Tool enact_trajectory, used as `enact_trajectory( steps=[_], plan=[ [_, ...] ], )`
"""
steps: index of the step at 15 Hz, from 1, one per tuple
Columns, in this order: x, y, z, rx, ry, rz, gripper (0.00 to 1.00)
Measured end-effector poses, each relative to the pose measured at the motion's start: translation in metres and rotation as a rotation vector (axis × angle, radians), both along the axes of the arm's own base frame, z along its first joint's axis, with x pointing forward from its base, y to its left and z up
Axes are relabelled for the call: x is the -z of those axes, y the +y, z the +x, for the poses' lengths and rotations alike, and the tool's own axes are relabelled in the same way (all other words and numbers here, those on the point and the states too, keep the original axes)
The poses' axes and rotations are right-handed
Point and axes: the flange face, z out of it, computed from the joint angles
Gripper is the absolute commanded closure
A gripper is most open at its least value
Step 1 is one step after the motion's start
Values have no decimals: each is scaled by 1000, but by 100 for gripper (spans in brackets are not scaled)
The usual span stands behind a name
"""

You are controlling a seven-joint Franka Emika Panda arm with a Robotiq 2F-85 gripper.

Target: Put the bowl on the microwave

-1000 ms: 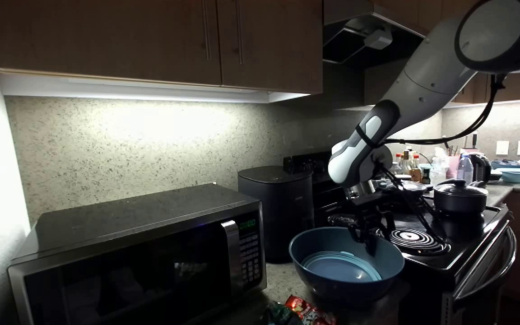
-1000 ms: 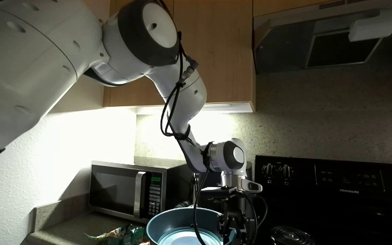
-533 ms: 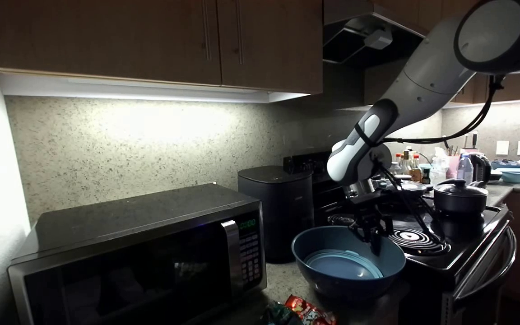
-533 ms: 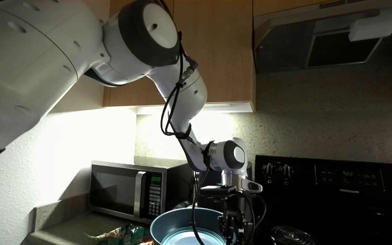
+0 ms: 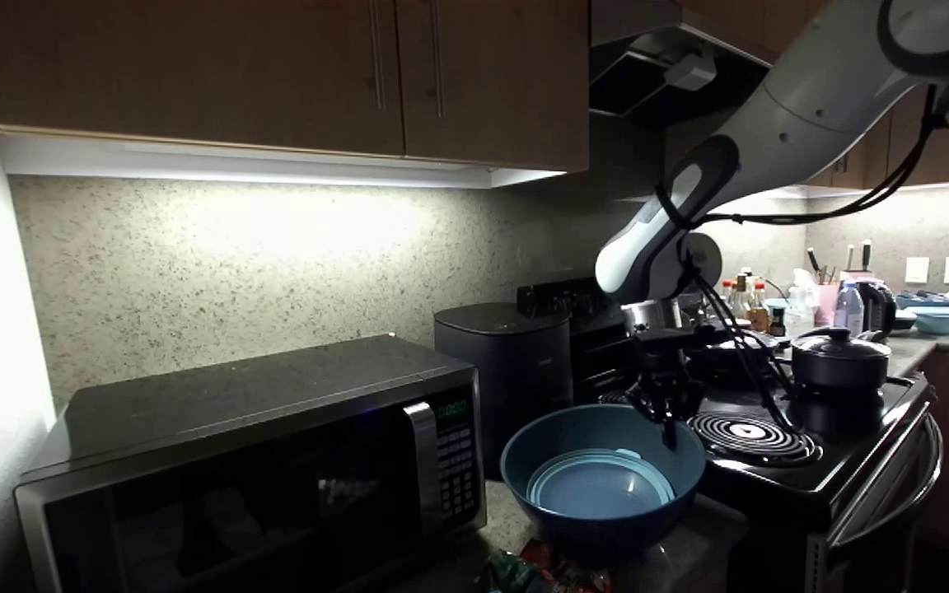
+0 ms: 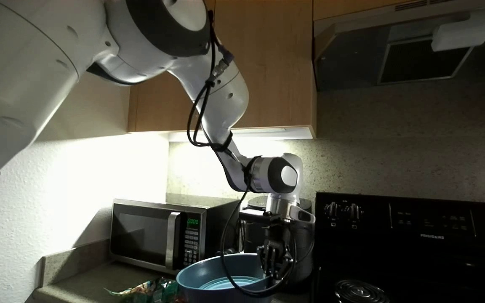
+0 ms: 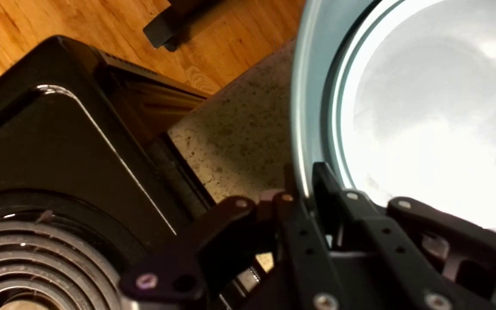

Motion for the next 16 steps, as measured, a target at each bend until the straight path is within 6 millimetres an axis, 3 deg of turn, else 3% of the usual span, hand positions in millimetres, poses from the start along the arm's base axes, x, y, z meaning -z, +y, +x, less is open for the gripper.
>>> enact_trajectory(
  steps=[4,16],
  plan=[
    [-31,22,-24,2,-53,89,98],
    [-135,56,-113,-14,-284,106,98]
  ],
)
